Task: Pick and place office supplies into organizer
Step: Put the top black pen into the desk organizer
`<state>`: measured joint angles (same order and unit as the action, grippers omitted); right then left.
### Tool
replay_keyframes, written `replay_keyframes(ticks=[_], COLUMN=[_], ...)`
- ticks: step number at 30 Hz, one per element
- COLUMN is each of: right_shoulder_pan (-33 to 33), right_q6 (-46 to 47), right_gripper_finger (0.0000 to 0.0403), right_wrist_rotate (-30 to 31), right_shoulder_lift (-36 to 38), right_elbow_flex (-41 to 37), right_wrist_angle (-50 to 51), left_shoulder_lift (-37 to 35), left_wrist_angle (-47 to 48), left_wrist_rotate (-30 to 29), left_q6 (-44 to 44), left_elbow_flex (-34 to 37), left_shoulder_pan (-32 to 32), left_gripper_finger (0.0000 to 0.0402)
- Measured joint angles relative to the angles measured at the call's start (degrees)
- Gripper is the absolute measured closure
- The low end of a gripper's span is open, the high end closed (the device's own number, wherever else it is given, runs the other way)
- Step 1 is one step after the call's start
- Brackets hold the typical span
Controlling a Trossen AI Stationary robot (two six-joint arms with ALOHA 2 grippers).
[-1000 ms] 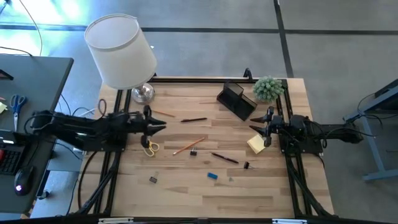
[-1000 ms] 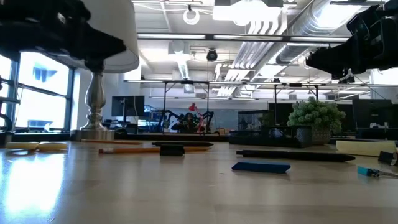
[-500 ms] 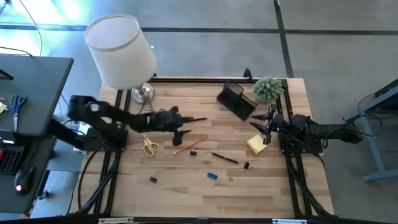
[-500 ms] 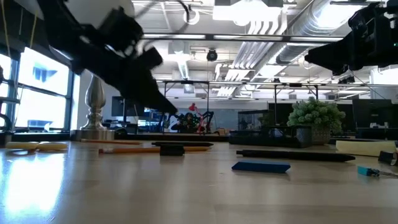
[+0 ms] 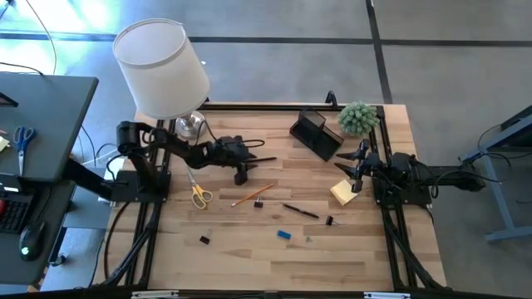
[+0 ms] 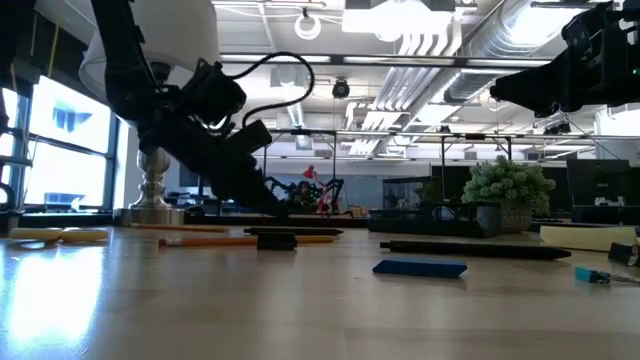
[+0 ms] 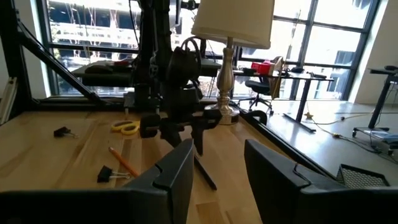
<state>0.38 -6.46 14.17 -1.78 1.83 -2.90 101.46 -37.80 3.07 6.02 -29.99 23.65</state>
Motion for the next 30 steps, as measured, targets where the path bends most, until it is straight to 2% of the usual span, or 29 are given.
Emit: replay_keyframes(ticks=[3, 11, 15, 20, 21, 25, 30], right_shoulder_pan=[0.0, 0.0, 0.0, 0.0, 0.0, 0.0, 0.0], right_q6=[0.6, 3.4, 5.7, 10.1, 11.2, 12.5, 15.2], right_gripper_finger=[0.0263, 0.0263, 0.0263, 0.0263, 0.0263, 0.0263, 0.0263], right_wrist_rotate=[0.0, -1.2, -1.2, -0.8, -0.7, 2.1, 6.1], right_shoulder_lift=[0.0, 0.0, 0.0, 0.0, 0.0, 0.0, -0.1], right_elbow_flex=[0.0, 0.0, 0.0, 0.0, 0.0, 0.0, 0.0], right_wrist_angle=[0.1, 0.1, -0.5, -2.8, -3.0, -3.4, -3.9], left_shoulder_lift=[1.4, 5.4, 5.5, 5.4, 5.4, 5.4, 4.4], left_wrist_angle=[0.2, -0.5, -0.2, 0.5, 0.6, 0.8, 1.7], left_wrist_rotate=[-2.4, 0.3, 0.6, 1.7, 2.3, 2.4, 5.3], left_q6=[0.2, -1.9, -2.0, -0.1, 0.0, 0.0, 0.5], left_elbow_flex=[0.0, -1.9, -2.2, -2.2, -2.2, -2.3, -2.1], left_shoulder_pan=[1.1, 2.7, 2.6, 2.6, 2.6, 2.6, 2.6], left_gripper_finger=[0.0244, 0.0253, 0.0287, 0.0378, 0.0386, 0.0377, 0.0392])
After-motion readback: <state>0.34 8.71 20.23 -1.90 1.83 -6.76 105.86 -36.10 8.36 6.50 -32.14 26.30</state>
